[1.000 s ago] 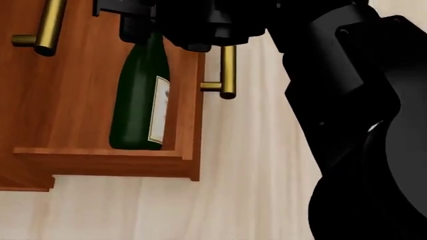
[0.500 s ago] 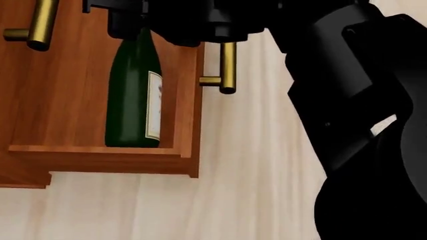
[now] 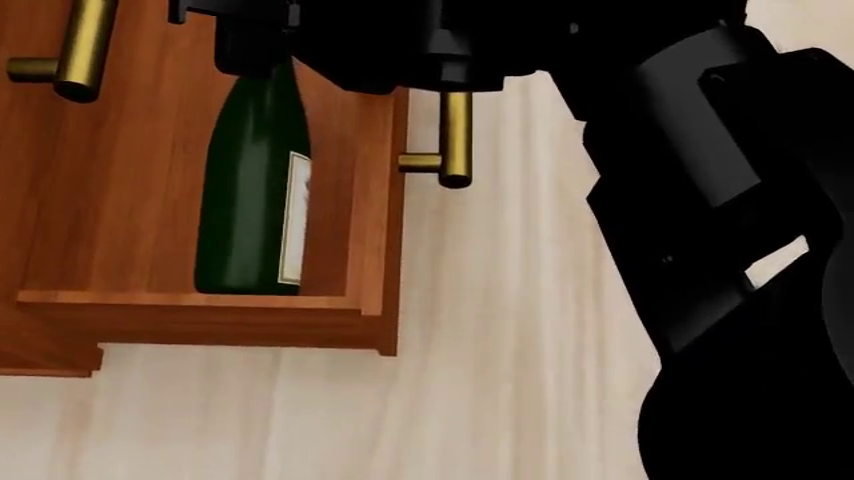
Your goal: Put the wine bottle in the bottom drawer of the cabinet.
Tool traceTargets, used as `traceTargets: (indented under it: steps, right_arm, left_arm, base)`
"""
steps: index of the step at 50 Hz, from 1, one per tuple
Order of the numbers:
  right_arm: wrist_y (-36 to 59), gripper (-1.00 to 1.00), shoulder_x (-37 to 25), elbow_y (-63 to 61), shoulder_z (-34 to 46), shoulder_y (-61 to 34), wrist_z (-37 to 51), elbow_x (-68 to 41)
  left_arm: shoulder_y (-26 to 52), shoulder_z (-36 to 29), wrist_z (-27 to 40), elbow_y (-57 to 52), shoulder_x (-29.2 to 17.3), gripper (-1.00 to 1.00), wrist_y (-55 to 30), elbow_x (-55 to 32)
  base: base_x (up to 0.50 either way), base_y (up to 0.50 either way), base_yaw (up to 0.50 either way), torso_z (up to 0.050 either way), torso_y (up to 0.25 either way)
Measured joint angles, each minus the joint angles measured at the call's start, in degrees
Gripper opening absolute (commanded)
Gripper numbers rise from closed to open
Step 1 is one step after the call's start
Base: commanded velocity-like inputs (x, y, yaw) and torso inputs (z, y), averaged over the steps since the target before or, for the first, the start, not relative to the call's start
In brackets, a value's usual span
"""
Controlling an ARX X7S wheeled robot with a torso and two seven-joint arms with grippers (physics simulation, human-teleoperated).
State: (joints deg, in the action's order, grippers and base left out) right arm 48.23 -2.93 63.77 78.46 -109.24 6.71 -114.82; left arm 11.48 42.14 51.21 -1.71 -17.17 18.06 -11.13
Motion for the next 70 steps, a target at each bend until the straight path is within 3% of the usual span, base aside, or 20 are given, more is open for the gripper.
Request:
traceTargets:
  steps: [9, 10, 33, 50, 70]
  right_arm:
    - [-0.6, -1.00, -0.1, -0.8, -0.2, 0.4, -1.1, 1.8]
    - [-0.4, 1.00, -0.1, -0.8, -0.3, 0.4, -1.4, 2.2]
    - [0.6, 1.00, 0.2, -5.2, 0.7, -0.8, -4.9, 7.3]
    - [2.1, 1.00, 2.9, -3.2, 6.1, -5.2, 2.8, 2.1]
    - [3.7, 1.00, 2.9, -0.4, 13.2, -15.3, 7.6, 4.9]
  left_arm:
    - [-0.1, 0.1, 0.0, 0.2, -0.1, 1.00, 0.1, 0.0]
    - [-0.1, 0.1, 0.0, 0.3, -0.1, 1.00, 0.2, 0.0]
    - [-0.2, 0.2, 0.2, 0.7, -0.1, 1.00, 0.5, 0.2]
    - [-0.2, 0.1, 0.2, 0.6, -0.1, 1.00, 0.6, 0.2]
    - [-0.2, -0.2, 0.6, -0.2, 0.0, 1.00, -0.1, 0.5]
  base:
    - [0.01, 0.01, 0.01, 0.000, -0.025]
    - [0.00, 0.01, 0.01, 0.000, -0.026]
    - [0.01, 0.01, 0.01, 0.000, -0.030]
    - [0.00, 0.00, 0.00, 0.000, -0.009]
    - [0.00, 0.00, 0.00, 0.000, 0.000]
